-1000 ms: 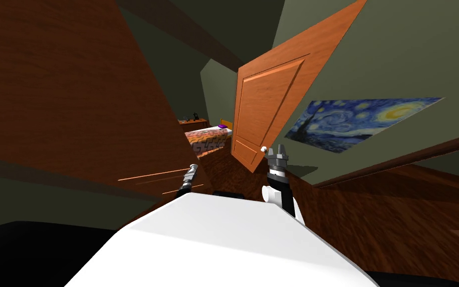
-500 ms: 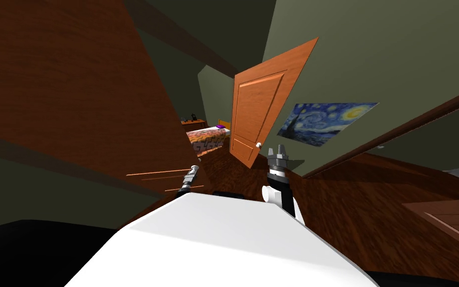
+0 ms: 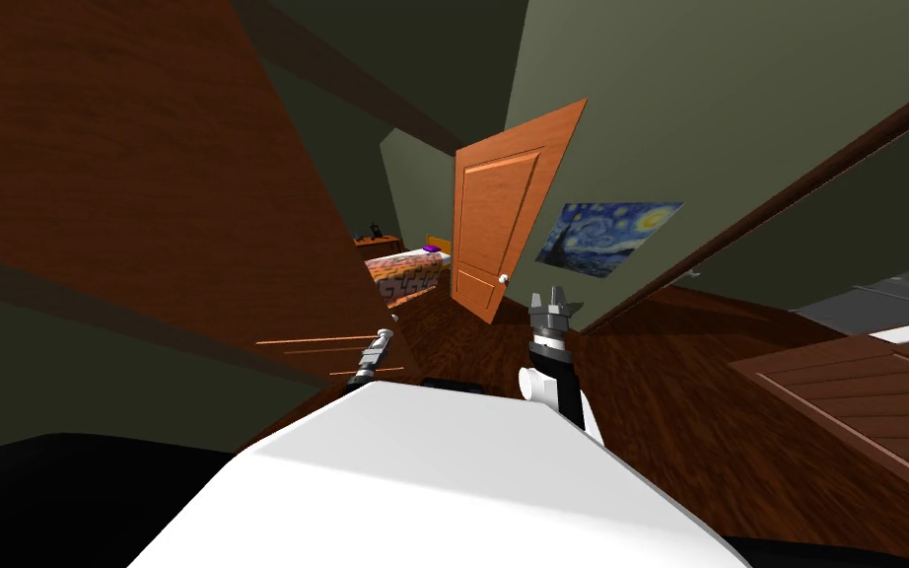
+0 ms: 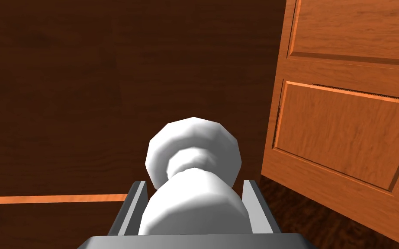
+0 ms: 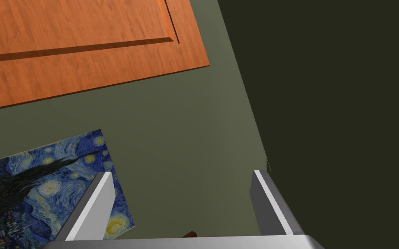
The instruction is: Pull the door open
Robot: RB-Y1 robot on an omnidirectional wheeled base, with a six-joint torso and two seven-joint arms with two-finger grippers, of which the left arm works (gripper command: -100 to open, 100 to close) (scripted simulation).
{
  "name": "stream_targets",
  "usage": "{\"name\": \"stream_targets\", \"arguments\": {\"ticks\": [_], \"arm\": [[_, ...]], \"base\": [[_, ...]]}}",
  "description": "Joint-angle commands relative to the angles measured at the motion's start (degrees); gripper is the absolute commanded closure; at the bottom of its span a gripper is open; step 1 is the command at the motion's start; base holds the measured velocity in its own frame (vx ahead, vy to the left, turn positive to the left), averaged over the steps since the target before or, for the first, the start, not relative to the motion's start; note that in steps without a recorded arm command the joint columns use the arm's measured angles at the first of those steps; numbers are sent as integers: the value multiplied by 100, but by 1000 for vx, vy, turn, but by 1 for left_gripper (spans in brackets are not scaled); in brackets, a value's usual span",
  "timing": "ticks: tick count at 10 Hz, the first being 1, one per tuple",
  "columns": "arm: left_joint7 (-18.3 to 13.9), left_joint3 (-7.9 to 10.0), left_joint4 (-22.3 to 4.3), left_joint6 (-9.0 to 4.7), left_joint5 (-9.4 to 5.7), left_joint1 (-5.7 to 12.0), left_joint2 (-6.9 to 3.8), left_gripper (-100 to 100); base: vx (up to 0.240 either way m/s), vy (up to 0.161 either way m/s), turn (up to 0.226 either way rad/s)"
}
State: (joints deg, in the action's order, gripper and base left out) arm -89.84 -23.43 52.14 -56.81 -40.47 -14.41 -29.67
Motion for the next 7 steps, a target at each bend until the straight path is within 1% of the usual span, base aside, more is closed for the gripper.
{"name": "stream_targets", "arguments": {"ticks": [1, 4, 5, 6, 7], "arm": [[-115, -99, -37, -115, 52, -24, -59, 100], [-297, -255, -77, -286, 135, -84, -191, 100], [-261, -228, -105, -246, 121, -49, -158, 100], [-348, -305, -161, -346, 162, -82, -199, 100], [-389, -337, -186, -400, 179, -94, -226, 100]], "base": [[-203, 42, -110], [-225, 41, -114], [-99, 19, -26], [-145, 20, -118], [-215, 48, -158]]}}
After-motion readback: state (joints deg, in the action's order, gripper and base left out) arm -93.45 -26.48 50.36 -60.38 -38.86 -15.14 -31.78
